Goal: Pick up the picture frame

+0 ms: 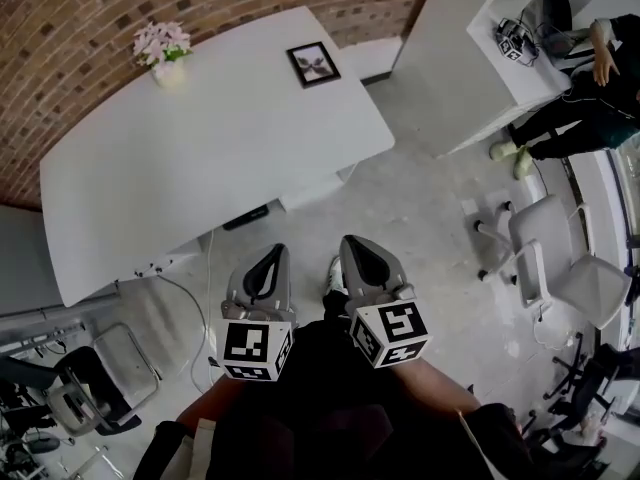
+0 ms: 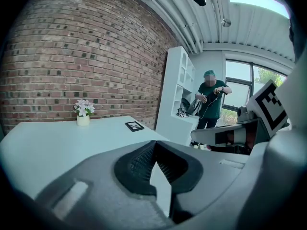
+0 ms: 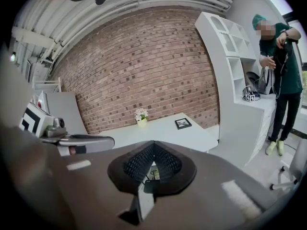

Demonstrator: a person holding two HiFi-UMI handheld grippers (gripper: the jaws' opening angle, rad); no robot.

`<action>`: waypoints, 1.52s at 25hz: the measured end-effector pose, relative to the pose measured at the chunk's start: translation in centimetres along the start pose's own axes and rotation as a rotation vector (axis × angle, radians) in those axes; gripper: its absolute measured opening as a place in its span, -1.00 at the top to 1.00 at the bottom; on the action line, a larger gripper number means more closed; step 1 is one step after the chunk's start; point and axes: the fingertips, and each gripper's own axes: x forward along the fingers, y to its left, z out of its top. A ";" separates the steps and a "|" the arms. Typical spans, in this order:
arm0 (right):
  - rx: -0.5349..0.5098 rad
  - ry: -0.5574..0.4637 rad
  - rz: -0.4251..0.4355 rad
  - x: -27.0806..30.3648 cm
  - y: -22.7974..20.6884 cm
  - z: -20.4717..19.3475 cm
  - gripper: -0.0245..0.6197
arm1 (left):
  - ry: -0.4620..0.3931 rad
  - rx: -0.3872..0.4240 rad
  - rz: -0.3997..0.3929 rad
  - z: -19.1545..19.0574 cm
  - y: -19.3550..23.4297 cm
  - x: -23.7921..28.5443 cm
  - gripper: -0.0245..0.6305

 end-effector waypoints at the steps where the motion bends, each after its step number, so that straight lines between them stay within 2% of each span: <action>1: 0.000 0.002 0.006 0.3 -0.6 0.3 0.92 | 0.002 -0.002 0.007 0.2 -0.1 0.6 0.93; 16: -0.048 -0.020 0.093 2.4 -8.3 5.0 0.92 | -0.028 0.025 0.083 4.5 -3.8 7.6 0.93; 22: -0.039 -0.018 0.087 1.8 -9.7 4.9 0.92 | -0.025 0.022 0.082 4.4 -5.1 8.3 0.93; 28: -0.024 0.001 0.076 2.6 -10.5 4.2 0.92 | -0.011 0.005 0.082 4.0 -4.6 9.2 0.93; 38: -0.014 0.041 0.045 6.3 -12.8 4.6 0.92 | 0.030 -0.019 0.025 4.0 -3.7 14.1 0.93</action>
